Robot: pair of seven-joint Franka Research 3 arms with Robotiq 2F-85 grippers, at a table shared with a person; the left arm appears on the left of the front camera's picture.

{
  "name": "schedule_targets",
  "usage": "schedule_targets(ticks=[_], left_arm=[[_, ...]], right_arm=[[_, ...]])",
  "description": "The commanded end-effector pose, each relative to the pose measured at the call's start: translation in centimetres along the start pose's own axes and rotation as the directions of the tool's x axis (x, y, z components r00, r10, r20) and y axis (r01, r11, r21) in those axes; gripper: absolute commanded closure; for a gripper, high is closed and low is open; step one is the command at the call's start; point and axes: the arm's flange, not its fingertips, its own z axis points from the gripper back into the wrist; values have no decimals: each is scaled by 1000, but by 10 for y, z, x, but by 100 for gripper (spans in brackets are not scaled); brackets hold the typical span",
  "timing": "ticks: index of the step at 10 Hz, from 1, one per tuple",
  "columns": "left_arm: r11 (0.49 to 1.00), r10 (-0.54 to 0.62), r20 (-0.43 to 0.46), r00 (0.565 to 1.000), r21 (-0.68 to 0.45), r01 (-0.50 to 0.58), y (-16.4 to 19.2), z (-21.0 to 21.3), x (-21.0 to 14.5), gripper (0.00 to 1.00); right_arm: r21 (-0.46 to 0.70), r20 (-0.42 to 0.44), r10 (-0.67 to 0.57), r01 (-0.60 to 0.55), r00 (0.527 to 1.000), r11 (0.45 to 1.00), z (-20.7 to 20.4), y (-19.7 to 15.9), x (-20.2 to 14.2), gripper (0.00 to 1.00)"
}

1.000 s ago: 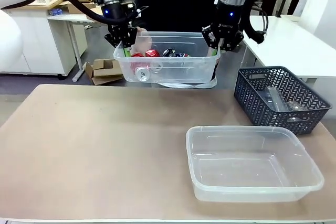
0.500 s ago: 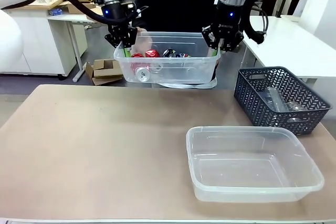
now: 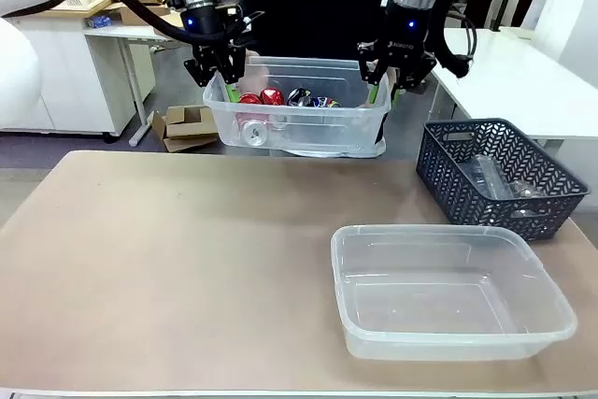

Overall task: Sort the waste into each basket.
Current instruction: Release the Organizing box you were holding.

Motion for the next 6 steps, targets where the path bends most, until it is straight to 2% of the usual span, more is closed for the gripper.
schedule_targets(ticks=[1, 6], left_arm=[[1000, -16, 21, 1000, 15, 15, -3, 5, -4, 0], [1000, -9, 46, 999, 9, 9, -5, 3, -13, 0]], right_arm=[[42, 17, -20, 19, 1000, 999, 2, -9, -4, 0], [57, 23, -18, 16, 1000, 998, 0, -12, -8, 0]])
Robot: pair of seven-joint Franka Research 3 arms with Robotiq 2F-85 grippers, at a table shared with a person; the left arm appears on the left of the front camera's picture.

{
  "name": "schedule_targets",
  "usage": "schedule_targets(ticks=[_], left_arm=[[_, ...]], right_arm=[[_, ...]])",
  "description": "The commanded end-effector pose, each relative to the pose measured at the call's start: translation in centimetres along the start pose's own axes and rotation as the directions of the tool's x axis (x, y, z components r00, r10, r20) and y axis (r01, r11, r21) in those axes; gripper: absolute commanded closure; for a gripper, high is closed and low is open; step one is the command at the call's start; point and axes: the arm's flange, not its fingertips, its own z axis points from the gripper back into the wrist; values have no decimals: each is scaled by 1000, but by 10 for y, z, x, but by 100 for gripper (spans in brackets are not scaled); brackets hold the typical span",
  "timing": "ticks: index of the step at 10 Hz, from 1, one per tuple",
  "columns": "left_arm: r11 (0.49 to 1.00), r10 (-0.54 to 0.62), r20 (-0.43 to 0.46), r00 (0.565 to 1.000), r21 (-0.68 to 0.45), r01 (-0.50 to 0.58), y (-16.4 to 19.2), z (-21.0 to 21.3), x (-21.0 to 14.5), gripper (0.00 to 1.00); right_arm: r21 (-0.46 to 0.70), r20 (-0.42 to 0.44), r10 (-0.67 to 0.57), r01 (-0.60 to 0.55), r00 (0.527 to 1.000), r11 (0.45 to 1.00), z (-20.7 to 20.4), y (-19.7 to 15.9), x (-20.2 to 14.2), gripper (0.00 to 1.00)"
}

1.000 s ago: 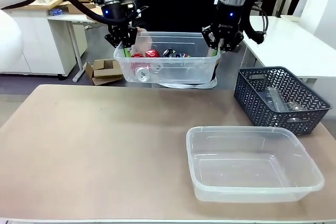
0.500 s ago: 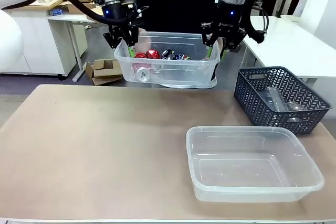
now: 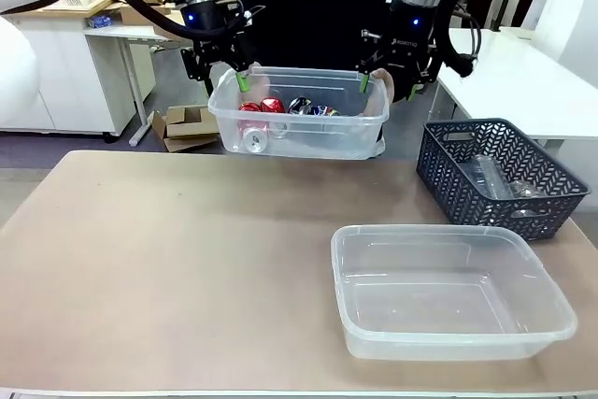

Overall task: Sort the waste into each basket.
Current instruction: Release the Organizing box you were holding, then pick up the Organizing box on the right side of the table and lift it.

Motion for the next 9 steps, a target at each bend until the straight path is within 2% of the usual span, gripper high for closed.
schedule_targets(ticks=[1, 2, 3, 9], left_arm=[[1000, -8, 19, 1000, -2, 8, -1, -5, -14, 0], [1000, -6, 25, 1000, -23, 7, -1, -5, -13, 0], [1000, 0, 6, 1000, 0, 0, 0, 1, 0, 0], [1000, 0, 6, 1000, 0, 0, 0, 1, 0, 0]], right_arm=[[27, 11, 4, -4, 1000, 1000, -3, -6, -8, 0], [11, 25, 3, -3, 1000, 1000, -4, -3, -9, 0], [2, 1, 0, 0, 1000, 1000, -1, 0, -1, 0], [2, 1, 0, 0, 1000, 1000, -1, 0, -1, 0]])
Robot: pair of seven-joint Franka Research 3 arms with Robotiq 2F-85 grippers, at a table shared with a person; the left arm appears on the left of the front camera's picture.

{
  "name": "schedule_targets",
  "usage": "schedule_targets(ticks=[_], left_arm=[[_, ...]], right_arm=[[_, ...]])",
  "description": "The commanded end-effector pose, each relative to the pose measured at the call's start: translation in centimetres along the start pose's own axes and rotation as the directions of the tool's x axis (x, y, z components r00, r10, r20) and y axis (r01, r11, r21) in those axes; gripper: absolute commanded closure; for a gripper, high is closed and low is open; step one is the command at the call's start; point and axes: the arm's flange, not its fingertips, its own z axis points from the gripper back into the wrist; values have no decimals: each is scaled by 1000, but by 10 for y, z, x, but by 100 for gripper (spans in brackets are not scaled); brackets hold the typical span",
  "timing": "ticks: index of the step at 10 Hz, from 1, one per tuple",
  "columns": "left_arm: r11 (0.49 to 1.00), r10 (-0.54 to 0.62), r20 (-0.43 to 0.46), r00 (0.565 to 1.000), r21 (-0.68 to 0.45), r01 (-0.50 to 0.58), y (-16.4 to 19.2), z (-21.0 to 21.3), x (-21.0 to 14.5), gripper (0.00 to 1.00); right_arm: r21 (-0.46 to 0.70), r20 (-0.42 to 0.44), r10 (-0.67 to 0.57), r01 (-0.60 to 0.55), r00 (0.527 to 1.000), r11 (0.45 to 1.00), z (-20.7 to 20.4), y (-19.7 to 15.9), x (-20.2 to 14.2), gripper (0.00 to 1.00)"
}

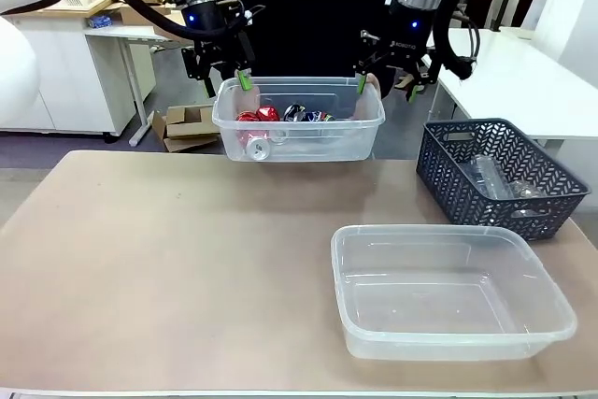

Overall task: Sort the waste into each basket.
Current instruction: Pick up the Organizing box on the right side of the table and lift it.

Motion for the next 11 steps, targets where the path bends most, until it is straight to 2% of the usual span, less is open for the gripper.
schedule_targets(ticks=[1, 5, 6, 7, 9, 10, 11], left_arm=[[1000, -1, -2, 1000, 4, 1, -1, 2, -1, 0], [1000, 0, 0, 1000, 0, 0, 0, 0, 0, 0], [1000, -7, 15, 1000, -19, 7, -6, 2, -24, 0], [999, -22, 44, 999, -26, 23, -8, 3, -68, 0], [999, -45, 79, 996, 16, 43, -11, 2, -153, 0], [995, -103, 84, 991, 12, 102, -13, 2, -191, 0], [995, -104, 128, 986, 17, 102, -17, -2, -229, 0]], right_arm=[[1, -1, -2, 2, 1000, 1000, 2, -1, 1, 0], [0, 0, 0, 0, 1000, 1000, 0, 0, 0, 0], [34, 28, 37, -38, 999, 999, 10, -11, -23, 0], [73, 43, 88, -91, 995, 993, 22, -32, -59, 0], [88, 67, 134, -139, 989, 986, 47, -86, -122, 0], [145, 90, 131, -143, 987, 979, 60, -115, -150, 0], [182, 110, 138, -156, 984, 971, 73, -143, -183, 0]])
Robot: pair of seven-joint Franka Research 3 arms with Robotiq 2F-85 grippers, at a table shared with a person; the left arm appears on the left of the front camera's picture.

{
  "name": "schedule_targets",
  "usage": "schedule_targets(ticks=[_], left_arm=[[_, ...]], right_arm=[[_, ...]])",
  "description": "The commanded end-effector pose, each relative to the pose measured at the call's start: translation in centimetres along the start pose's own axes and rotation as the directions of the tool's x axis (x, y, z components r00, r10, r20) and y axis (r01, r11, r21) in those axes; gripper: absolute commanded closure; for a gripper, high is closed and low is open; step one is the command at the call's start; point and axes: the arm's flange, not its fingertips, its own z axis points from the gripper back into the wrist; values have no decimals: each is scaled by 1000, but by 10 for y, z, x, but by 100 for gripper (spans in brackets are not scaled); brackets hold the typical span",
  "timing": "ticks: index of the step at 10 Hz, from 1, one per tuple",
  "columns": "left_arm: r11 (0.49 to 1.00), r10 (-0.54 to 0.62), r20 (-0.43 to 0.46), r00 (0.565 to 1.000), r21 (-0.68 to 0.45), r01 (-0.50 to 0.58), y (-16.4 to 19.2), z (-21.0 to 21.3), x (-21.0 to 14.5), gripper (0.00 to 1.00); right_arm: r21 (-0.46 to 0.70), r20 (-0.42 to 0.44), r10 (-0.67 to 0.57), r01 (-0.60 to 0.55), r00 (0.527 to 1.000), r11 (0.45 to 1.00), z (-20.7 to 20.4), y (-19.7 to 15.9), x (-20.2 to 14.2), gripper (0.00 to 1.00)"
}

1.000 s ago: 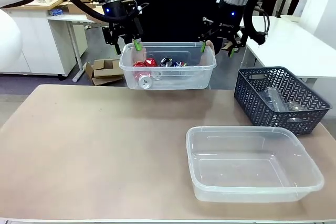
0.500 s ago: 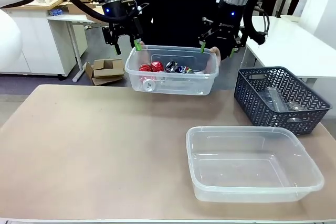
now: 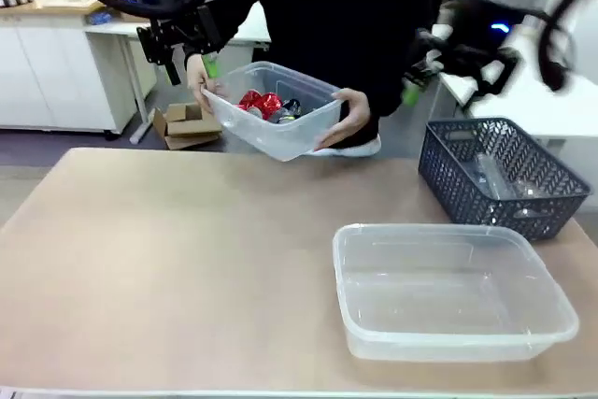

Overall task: Sort the waste into each basket.
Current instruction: Pick up the Organizing box on the right side of the table and lift it.

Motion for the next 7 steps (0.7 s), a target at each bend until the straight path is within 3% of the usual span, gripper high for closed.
schedule_targets(ticks=[1, 3, 4, 5, 7], left_arm=[[987, -155, 42, 987, -45, 157, -10, -44, -109, 0], [976, -195, 27, 980, -96, 197, -10, -55, -142, 0], [982, -157, 22, 987, -106, 158, -7, -65, -134, 0], [988, -147, 2, 989, -55, 147, -14, -35, -126, 0], [988, -147, 2, 989, -55, 147, -14, -35, -126, 0]], right_arm=[[96, 28, 30, -33, 999, 995, 24, -45, -64, 0], [101, 20, 27, -29, 999, 994, 35, -60, -106, 0], [92, 12, -13, 11, 1000, 996, 27, -59, -111, 0], [70, 27, 8, -10, 1000, 998, 35, -55, -93, 0], [70, 27, 8, -10, 1000, 998, 35, -55, -93, 0]])
